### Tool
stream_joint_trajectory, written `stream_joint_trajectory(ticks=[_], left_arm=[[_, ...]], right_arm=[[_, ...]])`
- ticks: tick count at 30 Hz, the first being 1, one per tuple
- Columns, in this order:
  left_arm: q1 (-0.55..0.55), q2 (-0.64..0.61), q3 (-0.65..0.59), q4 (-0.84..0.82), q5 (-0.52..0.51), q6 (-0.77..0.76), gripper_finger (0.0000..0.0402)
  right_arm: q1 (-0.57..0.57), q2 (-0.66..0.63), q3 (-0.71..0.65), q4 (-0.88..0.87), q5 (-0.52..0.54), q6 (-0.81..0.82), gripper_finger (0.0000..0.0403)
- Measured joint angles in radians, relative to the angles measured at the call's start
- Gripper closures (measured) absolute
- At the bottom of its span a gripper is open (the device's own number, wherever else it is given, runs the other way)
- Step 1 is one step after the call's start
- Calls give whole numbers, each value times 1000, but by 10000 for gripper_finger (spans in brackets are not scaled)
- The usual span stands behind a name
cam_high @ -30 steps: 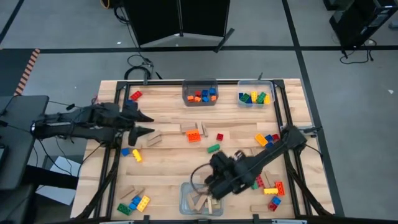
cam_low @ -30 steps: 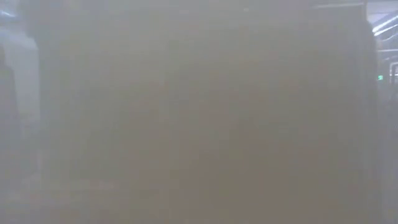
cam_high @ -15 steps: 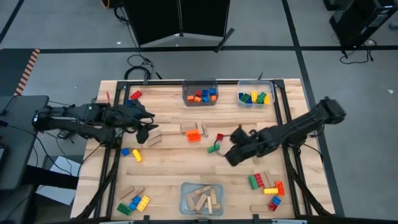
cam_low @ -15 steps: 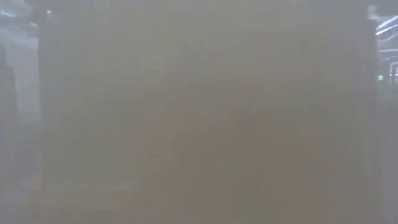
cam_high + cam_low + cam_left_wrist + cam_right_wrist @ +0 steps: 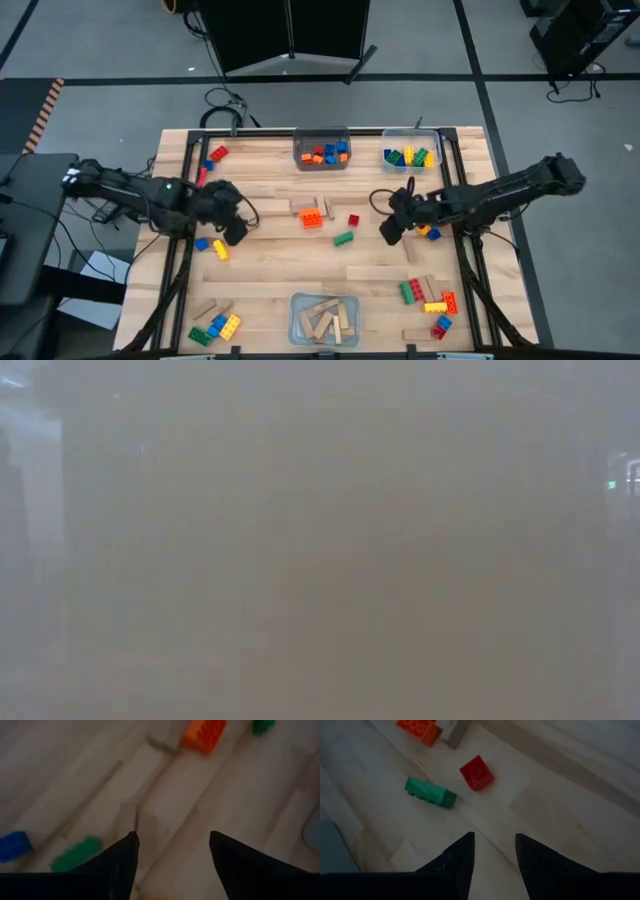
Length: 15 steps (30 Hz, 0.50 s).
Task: Sort blocks by size
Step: Put the brown block into the gray bin
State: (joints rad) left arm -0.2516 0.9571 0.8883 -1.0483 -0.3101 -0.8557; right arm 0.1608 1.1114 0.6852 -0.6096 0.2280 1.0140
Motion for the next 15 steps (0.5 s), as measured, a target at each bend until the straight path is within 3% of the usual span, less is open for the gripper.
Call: stream_joint_trajectory(ticks=[15], left_arm=[[-406,222,0,-58,234,-467,152]], right_arm=[[-54,-12,-20,41,-48,-131,248]])
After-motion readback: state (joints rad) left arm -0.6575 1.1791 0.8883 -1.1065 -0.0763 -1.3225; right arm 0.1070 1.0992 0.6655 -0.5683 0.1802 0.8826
